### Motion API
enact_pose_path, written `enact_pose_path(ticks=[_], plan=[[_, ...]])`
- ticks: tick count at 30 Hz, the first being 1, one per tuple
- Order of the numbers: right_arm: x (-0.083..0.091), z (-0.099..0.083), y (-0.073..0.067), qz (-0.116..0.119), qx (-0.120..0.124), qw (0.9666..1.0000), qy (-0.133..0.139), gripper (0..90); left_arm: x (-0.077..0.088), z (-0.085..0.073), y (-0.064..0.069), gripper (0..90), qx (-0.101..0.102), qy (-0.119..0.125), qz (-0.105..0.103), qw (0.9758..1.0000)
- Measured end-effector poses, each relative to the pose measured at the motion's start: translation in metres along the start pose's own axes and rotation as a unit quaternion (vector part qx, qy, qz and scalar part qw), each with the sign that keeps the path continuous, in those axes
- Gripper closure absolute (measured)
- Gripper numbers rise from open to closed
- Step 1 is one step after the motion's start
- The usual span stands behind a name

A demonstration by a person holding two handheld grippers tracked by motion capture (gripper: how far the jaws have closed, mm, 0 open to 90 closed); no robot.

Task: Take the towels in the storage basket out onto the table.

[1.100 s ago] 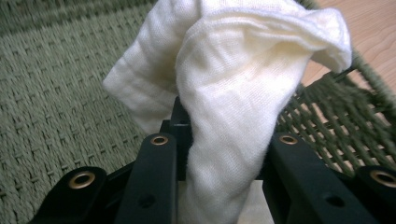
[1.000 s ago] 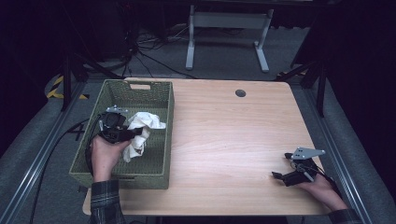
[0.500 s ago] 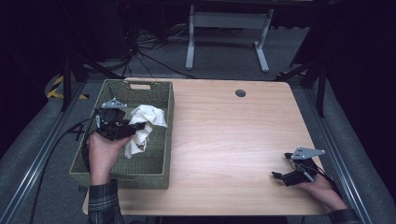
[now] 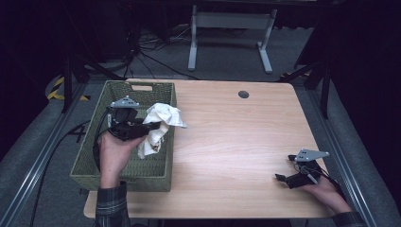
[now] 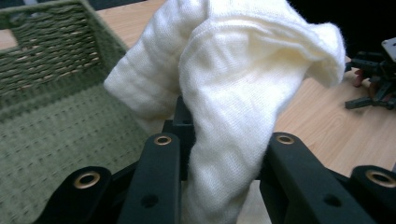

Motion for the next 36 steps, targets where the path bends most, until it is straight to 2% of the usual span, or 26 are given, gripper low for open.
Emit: enact_pose_path(ticks=[7, 11, 12, 20, 31, 34, 36], plan=[[0.0, 0.0, 0.0, 0.0, 0.0, 1.0, 0.0, 0.3, -0.019, 0.003, 0.017, 74.5, -0.003, -0.001, -0.031, 0.9995], [0.0, 0.0, 0.0, 0.0, 0.0, 1.0, 0.0, 0.3, -0.03, 0.006, 0.03, 74.5, -0.016, -0.005, -0.047, 0.9987], [0.0, 0.0, 0.0, 0.0, 0.001, 1.0, 0.0, 0.2, -0.033, 0.006, 0.033, 74.5, -0.014, -0.006, -0.051, 0.9986], [0.0, 0.0, 0.0, 0.0, 0.0, 1.0, 0.0, 0.3, -0.056, 0.005, 0.054, 74.5, -0.038, -0.015, -0.065, 0.9971], [0.0, 0.0, 0.0, 0.001, 0.001, 1.0, 0.0, 0.2, -0.086, -0.001, 0.08, 74.5, -0.046, -0.023, -0.079, 0.9955], [0.0, 0.0, 0.0, 0.001, 0.001, 1.0, 0.0, 0.3, -0.094, -0.004, 0.088, 74.5, -0.048, -0.025, -0.086, 0.9948], [0.0, 0.0, 0.0, 0.001, 0.001, 1.0, 0.0, 0.2, -0.099, -0.006, 0.093, 74.5, -0.056, -0.029, -0.092, 0.9938]])
Point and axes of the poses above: each handheld gripper's, and its own axes: x roughly backward along the jaws, z roughly out of its top, y roughly to its right, the point moved 1 cm from there along -x, roughly forward along the jaws, and after that the axes turned 15 degrees about y, right-handed, at the moved point
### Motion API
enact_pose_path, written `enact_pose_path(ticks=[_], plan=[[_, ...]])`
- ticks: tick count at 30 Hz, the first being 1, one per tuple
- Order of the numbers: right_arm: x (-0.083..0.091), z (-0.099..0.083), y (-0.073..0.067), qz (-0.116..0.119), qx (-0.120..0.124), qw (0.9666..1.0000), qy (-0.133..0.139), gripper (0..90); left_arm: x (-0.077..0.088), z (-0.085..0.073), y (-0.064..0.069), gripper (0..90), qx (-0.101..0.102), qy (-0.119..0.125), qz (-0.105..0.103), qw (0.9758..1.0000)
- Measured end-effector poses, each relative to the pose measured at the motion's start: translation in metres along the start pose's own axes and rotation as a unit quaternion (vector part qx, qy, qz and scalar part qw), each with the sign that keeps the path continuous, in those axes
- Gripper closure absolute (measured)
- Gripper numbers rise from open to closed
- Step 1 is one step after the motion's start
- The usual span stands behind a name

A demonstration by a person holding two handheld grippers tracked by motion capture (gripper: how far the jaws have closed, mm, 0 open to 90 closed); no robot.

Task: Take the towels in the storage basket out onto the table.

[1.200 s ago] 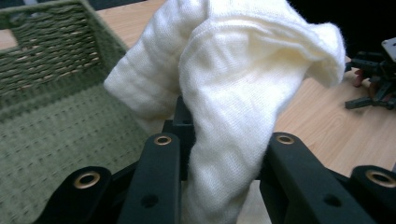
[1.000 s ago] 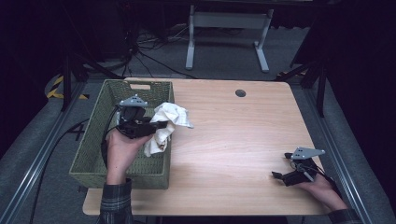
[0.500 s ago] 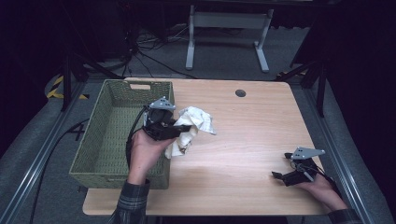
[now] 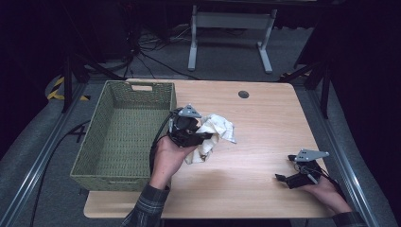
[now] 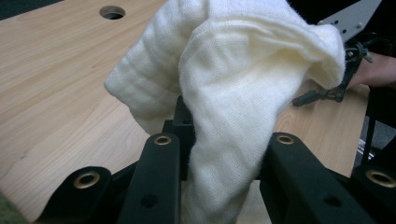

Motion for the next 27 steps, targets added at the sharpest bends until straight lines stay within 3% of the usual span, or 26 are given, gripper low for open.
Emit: enact_pose_path(ticks=[14, 27], plan=[[0.0, 0.0, 0.0, 0.001, 0.001, 1.0, 0.0, 0.1, -0.044, -0.015, 0.024, 74.5, -0.011, -0.014, -0.019, 0.9997], [0.0, 0.0, 0.0, 0.005, 0.005, 1.0, -0.001, 0.1, -0.079, -0.04, 0.033, 74.4, -0.027, -0.041, -0.035, 0.9982]])
Point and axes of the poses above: each handheld gripper's, and its own axes: x roughly backward along the jaws, z roughly out of its top, y roughly to its right, the point moved 1 cm from there along -x, roughly forward along the jaws, and after that the axes turned 15 degrees about y, right-handed, at the moved point
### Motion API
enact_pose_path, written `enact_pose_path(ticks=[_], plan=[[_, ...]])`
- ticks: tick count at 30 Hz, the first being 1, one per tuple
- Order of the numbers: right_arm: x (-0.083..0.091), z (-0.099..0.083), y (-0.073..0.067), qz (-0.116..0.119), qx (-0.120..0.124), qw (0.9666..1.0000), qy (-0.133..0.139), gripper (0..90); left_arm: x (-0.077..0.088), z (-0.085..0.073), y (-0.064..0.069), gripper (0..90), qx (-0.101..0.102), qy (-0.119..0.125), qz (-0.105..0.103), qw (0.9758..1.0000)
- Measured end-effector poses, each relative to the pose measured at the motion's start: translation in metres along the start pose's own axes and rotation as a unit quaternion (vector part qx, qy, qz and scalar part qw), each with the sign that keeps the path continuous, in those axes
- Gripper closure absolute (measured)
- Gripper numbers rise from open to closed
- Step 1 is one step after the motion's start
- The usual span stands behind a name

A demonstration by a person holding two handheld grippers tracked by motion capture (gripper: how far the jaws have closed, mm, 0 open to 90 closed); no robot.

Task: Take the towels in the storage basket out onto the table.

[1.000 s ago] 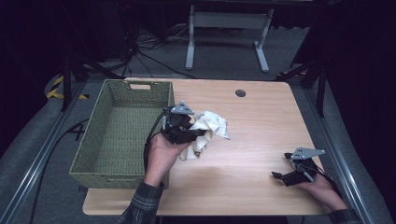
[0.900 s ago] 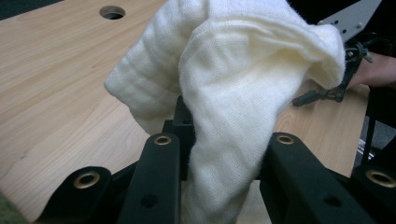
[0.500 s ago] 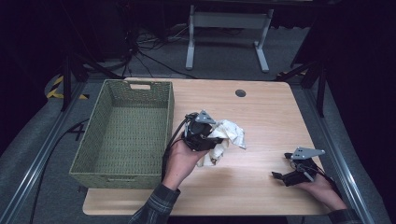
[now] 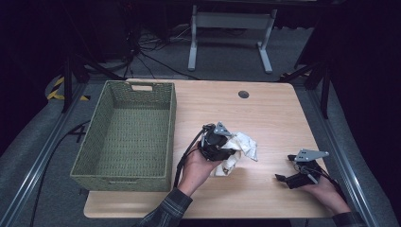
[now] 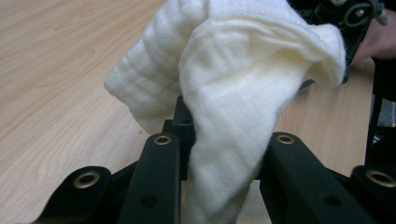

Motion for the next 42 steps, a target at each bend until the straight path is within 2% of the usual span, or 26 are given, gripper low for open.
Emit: enact_pose_path(ticks=[7, 10, 12, 16, 21, 22, 29, 30, 31, 34, 36, 37, 38, 42], plan=[[0.0, 0.0, 0.0, 0.001, 0.0, 1.0, 0.0, 0.0, -0.024, -0.016, 0.003, 74.4, -0.009, -0.011, -0.004, 0.9999], [0.0, 0.0, 0.0, 0.003, 0.0, 1.0, 0.0, 0.0, -0.03, -0.021, 0.004, 74.4, -0.018, -0.021, -0.006, 0.9996], [0.0, 0.0, 0.0, 0.005, 0.001, 1.0, 0.0, 0.0, -0.035, -0.024, 0.005, 74.4, -0.022, -0.02, -0.008, 0.9995], [0.0, 0.0, 0.0, 0.005, 0.001, 1.0, 0.0, 0.0, -0.044, -0.031, 0.006, 74.3, -0.022, -0.025, -0.009, 0.9994], [0.0, 0.0, 0.0, 0.005, 0.001, 1.0, 0.0, 0.0, -0.056, -0.042, 0.006, 74.0, -0.035, -0.037, -0.003, 0.9987], [0.0, 0.0, 0.0, 0.005, 0.001, 1.0, 0.0, 0.0, -0.058, -0.043, 0.006, 73.8, -0.043, -0.039, -0.002, 0.9983], [0.0, 0.0, 0.0, 0.005, 0.001, 1.0, 0.001, 0.1, -0.068, -0.053, 0.005, 71.6, -0.041, -0.051, -0.003, 0.9978], [0.0, 0.0, 0.0, 0.005, 0.001, 1.0, 0.001, 0.1, -0.07, -0.054, 0.005, 70.5, -0.043, -0.043, -0.004, 0.9981], [0.0, 0.0, 0.0, 0.005, 0.001, 1.0, 0.001, 0.1, -0.07, -0.055, 0.005, 69.1, -0.043, -0.052, -0.004, 0.9977], [0.0, 0.0, 0.0, 0.005, 0.001, 1.0, 0.001, 0.1, -0.071, -0.056, 0.006, 62.2, -0.039, -0.05, -0.006, 0.9979], [0.0, 0.0, 0.0, 0.005, 0.001, 1.0, 0.001, 0.1, -0.071, -0.057, 0.006, 51.9, -0.033, -0.041, -0.009, 0.9986], [0.0, 0.0, 0.0, 0.005, 0.001, 1.0, 0.001, 0.1, -0.069, -0.056, 0.006, 48.5, -0.031, -0.044, -0.01, 0.9985], [0.0, 0.0, 0.001, 0.005, 0.0, 1.0, 0.001, 0.2, -0.067, -0.054, 0.006, 44.3, -0.037, -0.044, -0.011, 0.9983], [0.0, 0.0, 0.0, 0.004, 0.001, 1.0, 0.001, 0.3, -0.059, -0.05, 0.006, 39.4, -0.034, -0.034, -0.012, 0.9988]])
Point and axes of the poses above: each handheld gripper's, and its own axes: x roughly backward along the jaws, z roughly out of its top, y roughly to its right, the point moved 1 cm from there along -x, roughly forward along the jaws, and after that the axes turned 15 degrees about y, right-handed, at the moved point
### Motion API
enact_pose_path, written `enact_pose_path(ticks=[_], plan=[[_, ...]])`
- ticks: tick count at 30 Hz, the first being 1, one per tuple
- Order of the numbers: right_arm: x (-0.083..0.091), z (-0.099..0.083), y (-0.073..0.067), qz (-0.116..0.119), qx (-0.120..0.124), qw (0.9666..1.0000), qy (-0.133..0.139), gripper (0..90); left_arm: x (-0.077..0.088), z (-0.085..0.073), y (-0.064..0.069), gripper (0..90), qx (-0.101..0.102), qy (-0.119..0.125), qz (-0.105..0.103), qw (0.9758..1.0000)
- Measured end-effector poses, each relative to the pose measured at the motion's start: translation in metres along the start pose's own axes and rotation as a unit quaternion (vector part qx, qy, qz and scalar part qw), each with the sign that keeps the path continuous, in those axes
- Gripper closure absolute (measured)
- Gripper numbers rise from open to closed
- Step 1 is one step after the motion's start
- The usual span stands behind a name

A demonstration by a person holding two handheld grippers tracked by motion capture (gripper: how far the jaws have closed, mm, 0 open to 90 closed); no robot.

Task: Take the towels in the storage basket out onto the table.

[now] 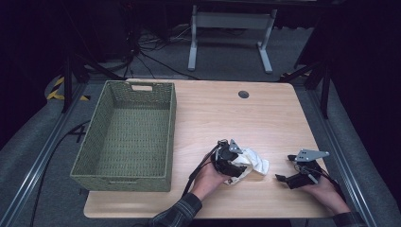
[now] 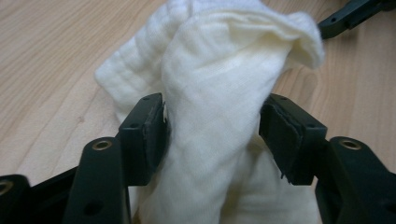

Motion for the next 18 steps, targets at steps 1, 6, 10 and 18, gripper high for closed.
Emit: enact_pose_path(ticks=[1, 6, 10, 18], plan=[[0.0, 0.0, 0.0, 0.002, 0.0, 1.0, -0.001, 1.8, 0.009, 0.002, 0.0, 38.9, -0.002, 0.007, 0.001, 1.0], [0.003, 0.003, 0.001, 0.013, 0.002, 0.9999, -0.001, 9.7, 0.023, 0.005, -0.001, 38.6, -0.002, 0.022, 0.005, 0.9997], [0.004, 0.007, -0.003, 0.029, 0.006, 0.9995, 0.008, 15.6, 0.037, 0.003, -0.003, 41.0, -0.004, 0.03, 0.01, 0.9995], [0.002, 0.015, -0.016, 0.06, 0.008, 0.998, 0.019, 21.0, 0.043, -0.003, -0.003, 49.4, -0.004, 0.021, 0.009, 0.9997]])
Point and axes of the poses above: each handheld gripper's, and its own axes: x roughly backward along the jaws, z roughly out of its top, y roughly to its right, the point moved 1 cm from there along -x, roughly forward along the jaws, and after that the axes turned 15 degrees about y, right-handed, at the moved point
